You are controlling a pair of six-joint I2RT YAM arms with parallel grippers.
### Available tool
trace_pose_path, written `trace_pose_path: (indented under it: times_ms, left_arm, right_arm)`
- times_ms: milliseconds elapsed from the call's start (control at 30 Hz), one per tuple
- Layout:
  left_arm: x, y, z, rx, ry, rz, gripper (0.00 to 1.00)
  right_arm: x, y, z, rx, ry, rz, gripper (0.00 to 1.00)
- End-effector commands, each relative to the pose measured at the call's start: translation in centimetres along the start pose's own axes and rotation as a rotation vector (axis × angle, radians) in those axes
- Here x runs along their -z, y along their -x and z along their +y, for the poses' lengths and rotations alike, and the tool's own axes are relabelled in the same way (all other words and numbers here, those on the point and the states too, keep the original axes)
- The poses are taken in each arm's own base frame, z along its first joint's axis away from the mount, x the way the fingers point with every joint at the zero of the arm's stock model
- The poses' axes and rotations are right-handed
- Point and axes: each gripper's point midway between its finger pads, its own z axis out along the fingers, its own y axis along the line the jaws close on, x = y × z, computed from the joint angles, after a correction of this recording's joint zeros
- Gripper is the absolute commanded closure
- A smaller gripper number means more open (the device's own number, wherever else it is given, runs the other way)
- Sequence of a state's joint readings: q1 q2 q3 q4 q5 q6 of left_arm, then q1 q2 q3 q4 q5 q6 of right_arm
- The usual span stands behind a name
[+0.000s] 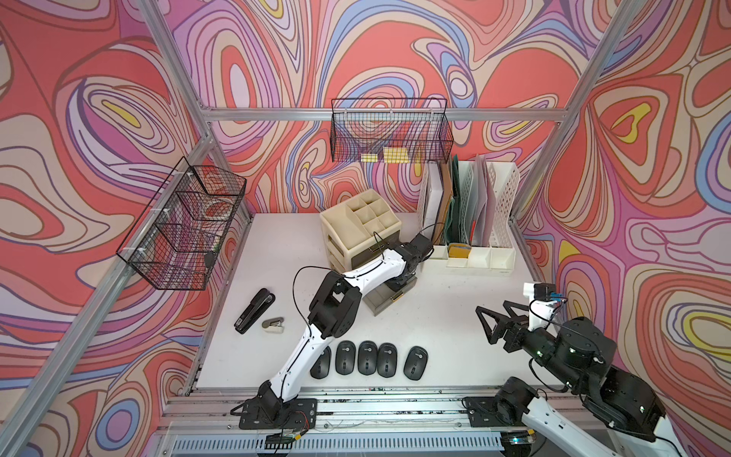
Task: Take the mice out of the drawer
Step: Pick up the mouse from the drawer.
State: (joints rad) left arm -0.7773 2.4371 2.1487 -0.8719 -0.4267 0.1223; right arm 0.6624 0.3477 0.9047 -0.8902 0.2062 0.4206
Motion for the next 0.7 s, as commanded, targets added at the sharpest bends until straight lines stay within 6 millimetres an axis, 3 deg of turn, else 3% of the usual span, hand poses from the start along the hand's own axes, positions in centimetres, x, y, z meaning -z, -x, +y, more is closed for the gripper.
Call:
trace_pose_path:
  times_ms: [0, 233, 667]
  left_arm:
    - [-0.9, -3.3, -0.3, -0.012, -0.016, 0.136, 1.00]
    - [-1.3, -5.1, -1.3, -0.012, -0.048, 0.188, 1.00]
    - [1.3, -7.2, -2.8, 0.091, -0.156, 0.276, 1.00]
  right_arm:
    - [0.0, -0.1, -0.2, 0.002, -0.010, -0.003, 0.04]
    - [0.2, 0.0, -0.3, -0.001, -0.008, -0.013, 0.04]
    - [0.3, 0.0, -0.4, -0.003, -0.012, -0.016, 0.04]
